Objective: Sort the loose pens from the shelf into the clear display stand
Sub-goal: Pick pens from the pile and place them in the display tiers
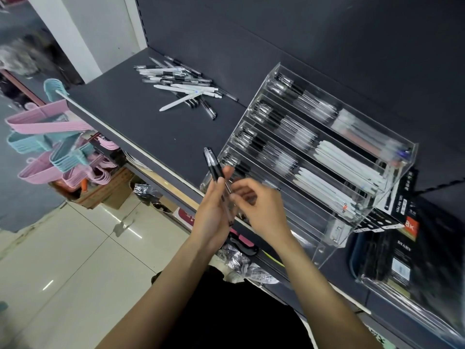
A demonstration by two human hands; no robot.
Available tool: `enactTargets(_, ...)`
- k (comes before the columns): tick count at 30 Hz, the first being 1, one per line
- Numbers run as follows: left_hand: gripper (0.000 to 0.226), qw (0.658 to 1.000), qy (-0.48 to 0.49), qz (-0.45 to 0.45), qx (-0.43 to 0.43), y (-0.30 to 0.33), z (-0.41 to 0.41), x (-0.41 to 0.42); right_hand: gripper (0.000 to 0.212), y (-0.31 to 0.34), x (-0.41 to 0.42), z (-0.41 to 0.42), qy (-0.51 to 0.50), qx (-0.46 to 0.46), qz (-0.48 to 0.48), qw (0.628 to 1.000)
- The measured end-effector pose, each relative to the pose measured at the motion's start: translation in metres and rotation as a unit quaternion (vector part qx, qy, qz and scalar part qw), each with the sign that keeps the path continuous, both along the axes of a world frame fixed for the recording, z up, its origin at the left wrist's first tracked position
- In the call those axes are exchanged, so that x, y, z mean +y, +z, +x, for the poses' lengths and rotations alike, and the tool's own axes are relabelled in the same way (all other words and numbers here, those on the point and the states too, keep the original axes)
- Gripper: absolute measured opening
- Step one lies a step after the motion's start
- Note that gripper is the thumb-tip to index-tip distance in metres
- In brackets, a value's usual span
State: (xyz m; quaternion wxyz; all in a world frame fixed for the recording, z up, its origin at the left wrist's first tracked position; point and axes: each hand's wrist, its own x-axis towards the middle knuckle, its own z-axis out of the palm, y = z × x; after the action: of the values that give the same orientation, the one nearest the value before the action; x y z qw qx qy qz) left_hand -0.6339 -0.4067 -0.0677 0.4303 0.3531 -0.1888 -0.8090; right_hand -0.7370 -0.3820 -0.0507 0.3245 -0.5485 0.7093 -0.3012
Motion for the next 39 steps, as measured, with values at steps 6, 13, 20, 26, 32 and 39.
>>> enactTargets(6, 0.029, 0.985, 0.05, 0.003, -0.164, -0.016, 0.006, -0.007, 0.013, -0.011, -0.007, -0.047, -0.008, 0.383, -0.083, 0.92)
enactTargets(13, 0.036, 0.991, 0.095, 0.08, -0.046, -0.03, 0.029, -0.015, 0.031, -0.015, -0.032, -0.054, 0.119, 0.545, -0.052, 0.828)
enactTargets(20, 0.03, 0.988, 0.109, 0.106, -0.023, -0.033, 0.034, -0.014, 0.023, -0.024, -0.043, -0.046, 0.166, 0.59, -0.029, 0.79)
enactTargets(26, 0.029, 0.989, 0.084, 0.1, -0.069, -0.034, 0.036, -0.01, 0.034, -0.017, -0.027, -0.037, 0.092, 0.453, -0.111, 0.88)
enactTargets(32, 0.026, 0.991, 0.04, 0.039, -0.118, -0.029, 0.021, 0.005, 0.027, -0.011, 0.013, 0.008, 0.093, 0.144, -0.014, 0.985)
enactTargets(39, 0.039, 0.787, 0.056, -0.234, -0.569, -0.05, 0.037, -0.009, 0.026, -0.047, 0.017, -0.019, 0.027, 0.202, 0.027, 0.979)
